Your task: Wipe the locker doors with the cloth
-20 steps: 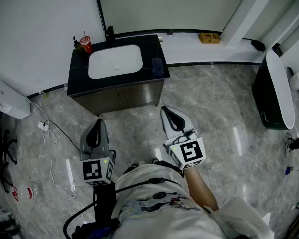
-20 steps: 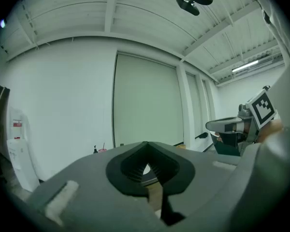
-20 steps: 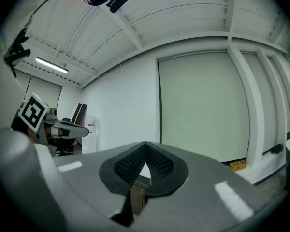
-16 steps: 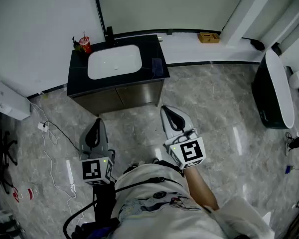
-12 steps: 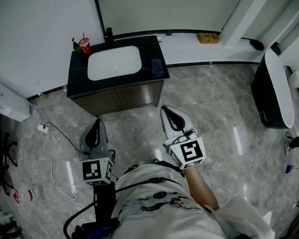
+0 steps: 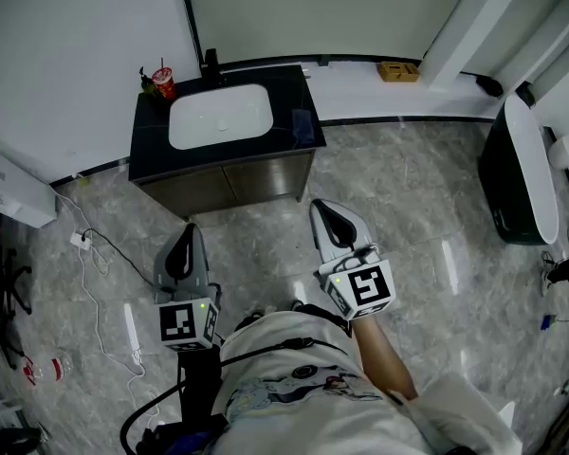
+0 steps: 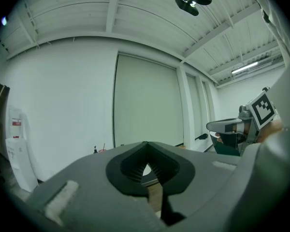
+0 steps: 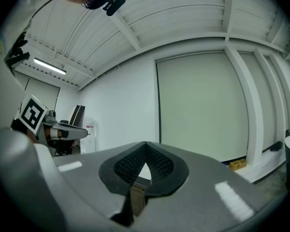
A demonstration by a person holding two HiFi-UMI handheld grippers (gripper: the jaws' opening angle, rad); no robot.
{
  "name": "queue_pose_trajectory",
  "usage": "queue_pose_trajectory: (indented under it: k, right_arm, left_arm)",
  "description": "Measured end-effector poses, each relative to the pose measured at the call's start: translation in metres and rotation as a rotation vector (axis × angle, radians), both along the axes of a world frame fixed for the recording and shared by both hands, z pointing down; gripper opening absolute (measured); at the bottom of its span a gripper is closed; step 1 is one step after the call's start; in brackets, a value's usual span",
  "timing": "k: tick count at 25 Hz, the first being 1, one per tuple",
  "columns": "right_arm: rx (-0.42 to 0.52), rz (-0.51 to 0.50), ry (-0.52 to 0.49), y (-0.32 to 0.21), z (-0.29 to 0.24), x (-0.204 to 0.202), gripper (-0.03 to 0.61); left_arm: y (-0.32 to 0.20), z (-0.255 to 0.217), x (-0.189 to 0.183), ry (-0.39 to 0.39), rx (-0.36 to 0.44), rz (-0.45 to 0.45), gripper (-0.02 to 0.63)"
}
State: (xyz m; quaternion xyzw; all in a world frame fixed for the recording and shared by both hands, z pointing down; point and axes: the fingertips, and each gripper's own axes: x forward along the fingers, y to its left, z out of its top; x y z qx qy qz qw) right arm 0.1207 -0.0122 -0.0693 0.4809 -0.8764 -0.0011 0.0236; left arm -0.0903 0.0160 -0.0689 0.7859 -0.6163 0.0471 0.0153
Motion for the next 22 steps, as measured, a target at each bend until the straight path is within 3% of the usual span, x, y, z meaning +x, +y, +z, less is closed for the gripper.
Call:
queue_pose_trajectory:
  k: [15, 22]
  right_arm:
    - [-0.041, -0.003, 0.032, -0.004, 0.026, -0.037, 0.003]
    - [-0.092, -0.025, 0.056, -0.043, 0.051, -0.038, 0.005]
  left_arm:
    - [0.010, 0.027, -0.064, -0.006, -0.070, -0.039, 0.002]
    - [-0.028, 0.046, -0.062, 0.000, -0.101, -0.052, 0.002]
